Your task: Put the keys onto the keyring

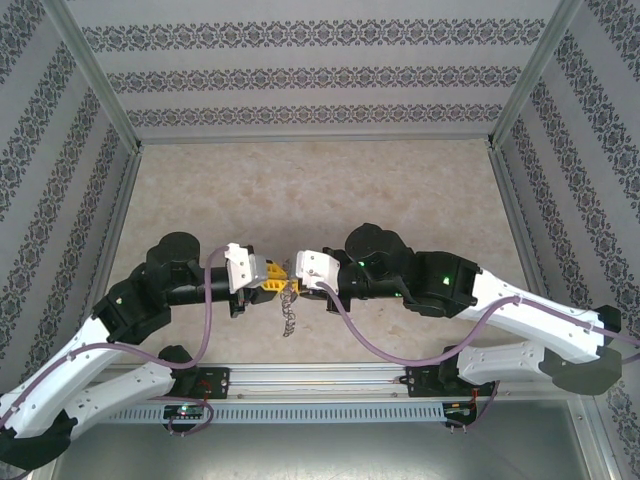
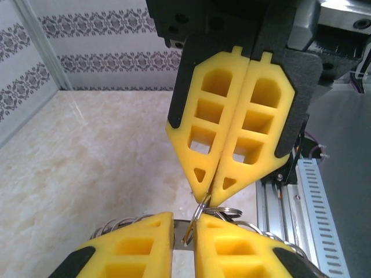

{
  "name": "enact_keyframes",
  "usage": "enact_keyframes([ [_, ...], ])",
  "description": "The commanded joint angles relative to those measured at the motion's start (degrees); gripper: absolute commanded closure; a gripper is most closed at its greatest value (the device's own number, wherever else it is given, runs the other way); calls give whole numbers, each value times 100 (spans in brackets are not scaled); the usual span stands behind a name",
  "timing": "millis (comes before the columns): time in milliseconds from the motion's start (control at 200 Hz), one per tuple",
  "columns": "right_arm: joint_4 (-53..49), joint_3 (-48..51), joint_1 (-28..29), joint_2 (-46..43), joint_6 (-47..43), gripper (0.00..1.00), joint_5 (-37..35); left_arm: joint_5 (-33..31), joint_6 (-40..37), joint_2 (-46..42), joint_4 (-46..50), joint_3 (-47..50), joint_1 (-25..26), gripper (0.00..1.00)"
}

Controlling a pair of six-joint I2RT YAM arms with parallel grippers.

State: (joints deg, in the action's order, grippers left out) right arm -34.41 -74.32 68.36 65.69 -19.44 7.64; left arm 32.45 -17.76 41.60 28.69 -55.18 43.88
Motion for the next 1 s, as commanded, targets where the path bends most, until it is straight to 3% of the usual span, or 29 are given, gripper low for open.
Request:
enact_keyframes([
  [0, -82, -264, 15, 94, -86, 100, -61, -26, -304, 17, 272, -133, 59, 83],
  [220, -143, -373, 20, 227, -90, 100, -26, 87, -210, 67, 84, -73, 59, 84],
  [310, -136, -381, 22, 225, -78, 100, -17, 136, -189, 95, 70, -82, 68, 89],
  [400, -142, -381, 22, 203, -82, 100, -28, 175, -161, 78, 9, -55, 68, 100],
  [590, -54, -249, 24, 58, -24, 100, -85, 291, 150, -111, -542, 188, 68, 100],
  [794, 327, 212, -6, -332, 272, 75, 24, 334, 949, -469, -1869, 789, 68, 100],
  [994, 523, 485, -31, -535, 484, 69, 141, 303, 1391, -724, -2801, 1207, 68, 100],
])
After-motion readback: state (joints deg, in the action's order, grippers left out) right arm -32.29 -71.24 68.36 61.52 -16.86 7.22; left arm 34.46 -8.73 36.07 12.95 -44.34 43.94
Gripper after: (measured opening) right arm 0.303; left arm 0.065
